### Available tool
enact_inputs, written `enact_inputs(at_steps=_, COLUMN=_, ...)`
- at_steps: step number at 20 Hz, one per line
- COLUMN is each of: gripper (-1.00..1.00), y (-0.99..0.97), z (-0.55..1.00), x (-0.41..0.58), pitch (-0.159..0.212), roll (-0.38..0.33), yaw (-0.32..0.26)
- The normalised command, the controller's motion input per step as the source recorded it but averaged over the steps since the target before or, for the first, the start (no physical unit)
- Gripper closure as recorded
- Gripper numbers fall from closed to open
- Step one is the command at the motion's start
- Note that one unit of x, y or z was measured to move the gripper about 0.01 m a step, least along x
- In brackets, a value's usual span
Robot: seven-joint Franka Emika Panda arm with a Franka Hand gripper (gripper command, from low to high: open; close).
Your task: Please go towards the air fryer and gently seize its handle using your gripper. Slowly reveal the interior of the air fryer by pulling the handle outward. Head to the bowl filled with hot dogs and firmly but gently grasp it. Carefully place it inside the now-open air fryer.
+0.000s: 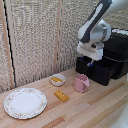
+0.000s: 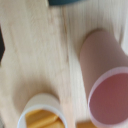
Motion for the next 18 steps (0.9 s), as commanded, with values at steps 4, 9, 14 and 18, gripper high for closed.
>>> enact_inputs(at_steps=4, gripper=-1.00, y=0.33, z=0.42, x=0.243, pitch=0.000, roll=0.019, yaw=0.120)
enact_inputs(at_steps=9, gripper=-1.00, y=0.21, z=0.18, x=0.411, pitch=0.001, roll=0.105, yaw=0.220)
enact_inputs(at_steps=14, gripper=-1.00, y=0.11, z=0.10, x=0.413, pitch=0.016, roll=0.123, yaw=0.273)
enact_inputs(at_steps=18, gripper=-1.00, y=0.17, z=0.03, x=0.360, pitch=0.038, roll=0.118, yaw=0.271)
